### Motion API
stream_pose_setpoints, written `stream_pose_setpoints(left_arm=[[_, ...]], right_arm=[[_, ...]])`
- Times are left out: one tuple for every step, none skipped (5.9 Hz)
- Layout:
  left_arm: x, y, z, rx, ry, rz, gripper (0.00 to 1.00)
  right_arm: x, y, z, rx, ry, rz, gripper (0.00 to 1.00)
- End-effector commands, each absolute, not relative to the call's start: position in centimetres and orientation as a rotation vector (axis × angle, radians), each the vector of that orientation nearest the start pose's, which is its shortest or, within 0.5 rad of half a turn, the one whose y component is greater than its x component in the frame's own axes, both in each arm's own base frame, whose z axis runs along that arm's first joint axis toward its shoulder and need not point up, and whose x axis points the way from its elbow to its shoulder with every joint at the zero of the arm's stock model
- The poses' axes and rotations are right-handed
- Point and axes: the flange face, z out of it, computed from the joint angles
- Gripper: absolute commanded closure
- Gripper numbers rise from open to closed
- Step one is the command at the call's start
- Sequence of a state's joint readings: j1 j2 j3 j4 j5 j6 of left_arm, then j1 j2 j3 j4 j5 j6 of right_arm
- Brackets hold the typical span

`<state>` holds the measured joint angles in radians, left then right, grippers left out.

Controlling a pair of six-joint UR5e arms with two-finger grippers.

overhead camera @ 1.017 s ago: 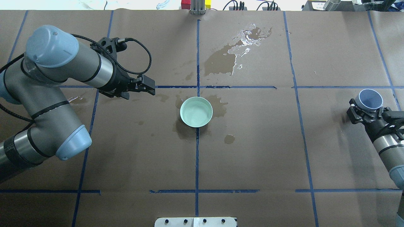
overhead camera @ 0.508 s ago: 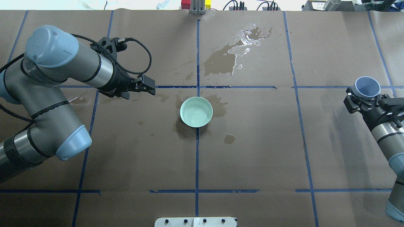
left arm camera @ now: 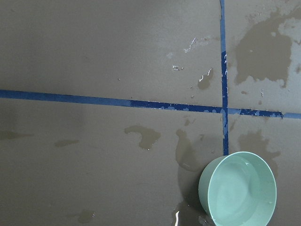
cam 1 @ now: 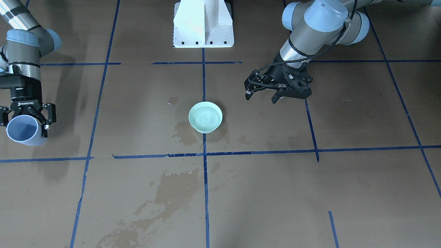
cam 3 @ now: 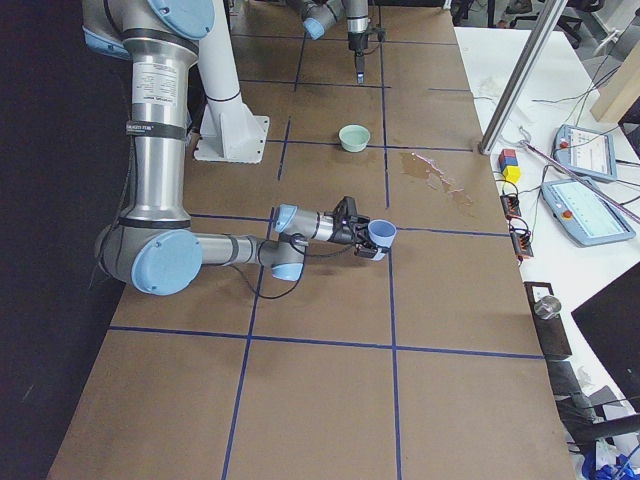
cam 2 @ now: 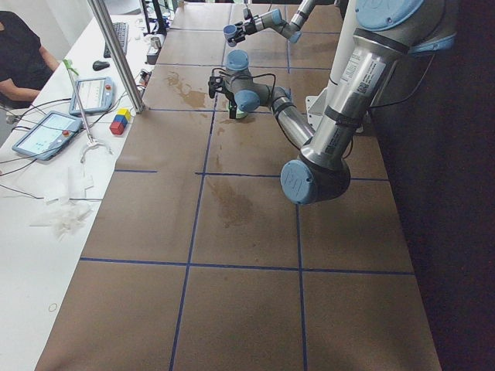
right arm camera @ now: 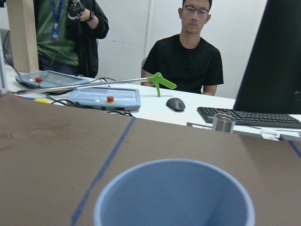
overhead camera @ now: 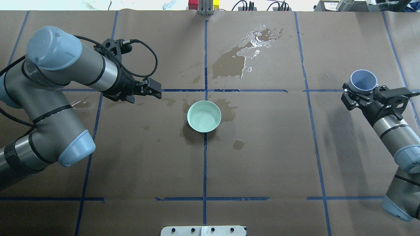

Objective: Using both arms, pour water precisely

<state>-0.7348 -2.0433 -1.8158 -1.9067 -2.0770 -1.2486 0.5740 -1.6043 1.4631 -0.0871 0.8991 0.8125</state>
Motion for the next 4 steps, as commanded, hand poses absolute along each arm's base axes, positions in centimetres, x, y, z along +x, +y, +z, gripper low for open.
stream_pose_setpoints(left_arm=[[39.9,-47.5,24.1,0.122,1.115,-0.103,0.00],[39.9,-47.6,24.1,0.121,1.114,-0.103,0.00],[39.9,-47.6,24.1,0.121,1.114,-0.103,0.00],[39.9,-47.6,24.1,0.122,1.114,-0.102,0.00]], right_arm=[[-32.8,-44.3,49.9,1.280,-0.725,0.302,0.94],[-35.1,-43.5,46.3,1.283,-0.744,0.251,0.95],[-38.3,-42.8,40.5,1.300,-0.819,0.225,0.96],[-40.4,-41.3,39.1,1.282,-0.855,0.188,1.00]])
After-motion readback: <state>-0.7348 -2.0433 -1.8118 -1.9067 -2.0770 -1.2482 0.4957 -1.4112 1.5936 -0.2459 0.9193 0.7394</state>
